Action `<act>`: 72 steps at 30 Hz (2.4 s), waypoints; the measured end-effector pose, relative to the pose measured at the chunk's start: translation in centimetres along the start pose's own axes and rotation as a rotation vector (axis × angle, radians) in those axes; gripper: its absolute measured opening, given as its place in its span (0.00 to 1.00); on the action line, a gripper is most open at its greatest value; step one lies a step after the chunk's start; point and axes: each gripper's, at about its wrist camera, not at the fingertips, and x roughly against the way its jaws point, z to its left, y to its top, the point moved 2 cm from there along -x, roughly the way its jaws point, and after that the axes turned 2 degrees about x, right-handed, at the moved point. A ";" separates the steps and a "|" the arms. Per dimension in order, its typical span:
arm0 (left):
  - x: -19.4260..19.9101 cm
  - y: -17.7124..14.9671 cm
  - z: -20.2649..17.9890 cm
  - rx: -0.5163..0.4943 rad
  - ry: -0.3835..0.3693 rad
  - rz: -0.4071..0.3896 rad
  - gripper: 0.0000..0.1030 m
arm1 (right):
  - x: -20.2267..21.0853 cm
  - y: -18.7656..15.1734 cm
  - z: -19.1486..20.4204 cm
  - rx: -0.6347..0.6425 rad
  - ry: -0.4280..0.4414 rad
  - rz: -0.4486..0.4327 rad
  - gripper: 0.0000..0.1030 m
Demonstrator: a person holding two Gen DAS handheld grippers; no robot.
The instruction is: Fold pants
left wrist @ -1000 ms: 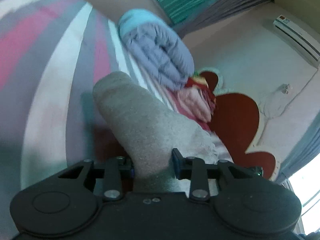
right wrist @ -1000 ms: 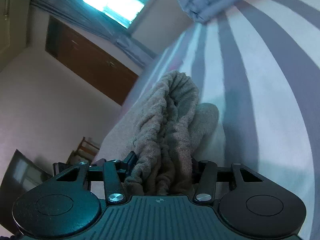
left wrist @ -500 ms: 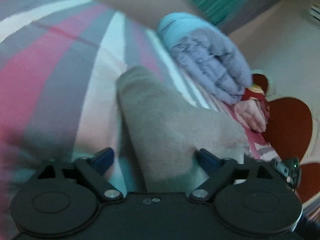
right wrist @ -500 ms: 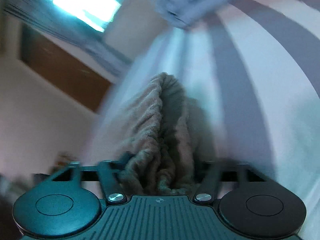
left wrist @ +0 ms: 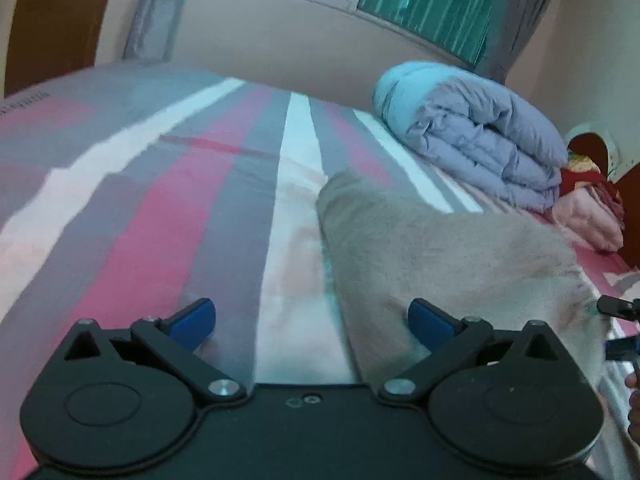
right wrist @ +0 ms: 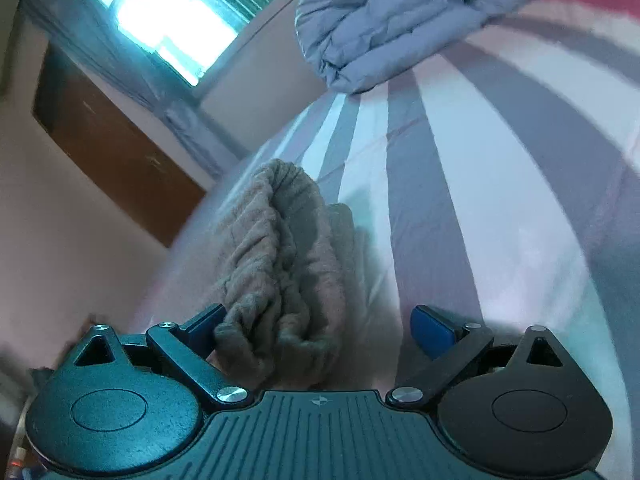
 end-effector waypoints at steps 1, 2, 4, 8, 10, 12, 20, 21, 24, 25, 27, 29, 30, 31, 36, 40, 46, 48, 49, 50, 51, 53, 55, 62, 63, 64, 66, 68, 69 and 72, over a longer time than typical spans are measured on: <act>0.9 -0.2 -0.6 -0.013 0.004 -0.014 0.94 | 0.6 -0.2 0.4 -0.016 0.006 -0.008 0.97; 2.1 -0.6 -1.0 -0.027 0.012 -0.031 0.94 | 1.3 -0.6 0.8 -0.024 0.020 -0.012 0.98; 4.4 -1.7 -2.2 -0.049 0.000 -0.050 0.94 | 3.0 -1.6 1.7 -0.006 -0.009 -0.029 1.00; 8.9 -5.8 -3.4 -0.075 0.019 -0.062 0.94 | 7.1 -4.5 3.6 0.046 -0.025 -0.034 1.00; 10.7 -8.4 -3.6 -0.031 0.028 -0.069 0.94 | 9.0 -7.0 4.5 0.095 -0.079 -0.058 1.00; 12.5 -10.4 -4.4 -0.027 0.062 -0.076 0.94 | 10.0 -9.9 4.9 0.138 -0.119 -0.037 1.00; 20.6 -15.5 -6.0 -0.085 0.108 -0.119 0.94 | 17.4 -19.4 5.9 0.132 -0.163 -0.133 1.00; 21.3 -16.2 -6.1 -0.080 0.113 -0.102 0.94 | 18.5 -20.4 6.3 0.144 -0.171 -0.135 1.00; 24.0 -17.4 -7.3 -0.076 0.118 -0.136 0.94 | 20.0 -21.7 9.1 0.267 -0.259 -0.095 1.00; 25.3 -17.4 -8.0 -0.082 0.121 -0.171 0.94 | 21.2 -22.3 10.4 0.312 -0.272 -0.135 1.00; 27.7 -17.5 -9.3 -0.083 0.103 -0.225 0.94 | 23.1 -23.3 12.5 0.360 -0.255 -0.182 1.00; 29.8 -18.4 -10.6 -0.108 0.091 -0.254 0.94 | 25.1 -24.8 14.3 0.383 -0.241 -0.235 1.00; 30.7 -19.1 -11.2 -0.129 0.094 -0.259 0.94 | 26.1 -25.7 15.3 0.392 -0.227 -0.247 1.00; 31.7 -19.8 -11.9 -0.150 0.092 -0.271 0.94 | 26.9 -26.6 16.1 0.400 -0.224 -0.258 1.00; 36.5 -22.3 -13.5 -0.164 0.061 -0.344 0.94 | 30.3 -29.8 19.5 0.451 -0.209 -0.293 1.00; 39.6 -24.1 -15.0 -0.183 0.042 -0.348 0.94 | 34.1 -32.0 21.7 0.474 -0.203 -0.335 1.00; 42.9 -26.1 -16.9 -0.221 0.050 -0.396 0.94 | 37.9 -34.5 23.7 0.490 -0.229 -0.362 1.00; 43.7 -26.5 -17.3 -0.230 0.053 -0.421 0.94 | 38.6 -35.3 24.4 0.518 -0.234 -0.375 1.00; 43.9 -26.6 -17.3 -0.230 0.051 -0.426 0.94 | 39.0 -35.7 24.8 0.537 -0.242 -0.385 1.00; 43.9 -26.7 -17.3 -0.233 0.048 -0.430 0.94 | 39.0 -35.9 25.1 0.554 -0.253 -0.395 1.00; 43.9 -26.7 -17.3 -0.237 0.046 -0.433 0.94 | 39.1 -36.2 25.4 0.574 -0.251 -0.406 1.00; 43.7 -26.7 -17.3 -0.237 0.041 -0.436 0.94 | 38.8 -36.6 25.7 0.615 -0.251 -0.414 1.00; 43.6 -26.7 -17.2 -0.232 0.035 -0.441 0.94 | 38.3 -36.7 25.7 0.632 -0.252 -0.399 1.00; 43.1 -26.7 -16.8 -0.219 0.028 -0.426 0.94 | 37.7 -36.2 25.0 0.598 -0.262 -0.397 1.00; 43.1 -26.8 -16.8 -0.219 0.026 -0.426 0.94 | 37.6 -36.1 24.8 0.593 -0.263 -0.393 1.00; 43.1 -26.8 -16.8 -0.220 0.025 -0.426 0.94 | 37.6 -36.1 24.8 0.588 -0.264 -0.393 1.00; 43.2 -26.8 -16.9 -0.225 0.026 -0.430 0.94 | 37.7 -36.0 24.7 0.584 -0.263 -0.394 1.00; 43.3 -26.9 -16.9 -0.226 0.025 -0.430 0.94 | 37.8 -36.0 24.7 0.585 -0.264 -0.394 1.00; 43.3 -26.9 -16.9 -0.226 0.025 -0.432 0.94 | 37.9 -36.0 24.7 0.585 -0.263 -0.394 1.00; 43.3 -26.8 -16.9 -0.226 0.027 -0.432 0.94 | 37.9 -36.0 24.6 0.587 -0.260 -0.392 1.00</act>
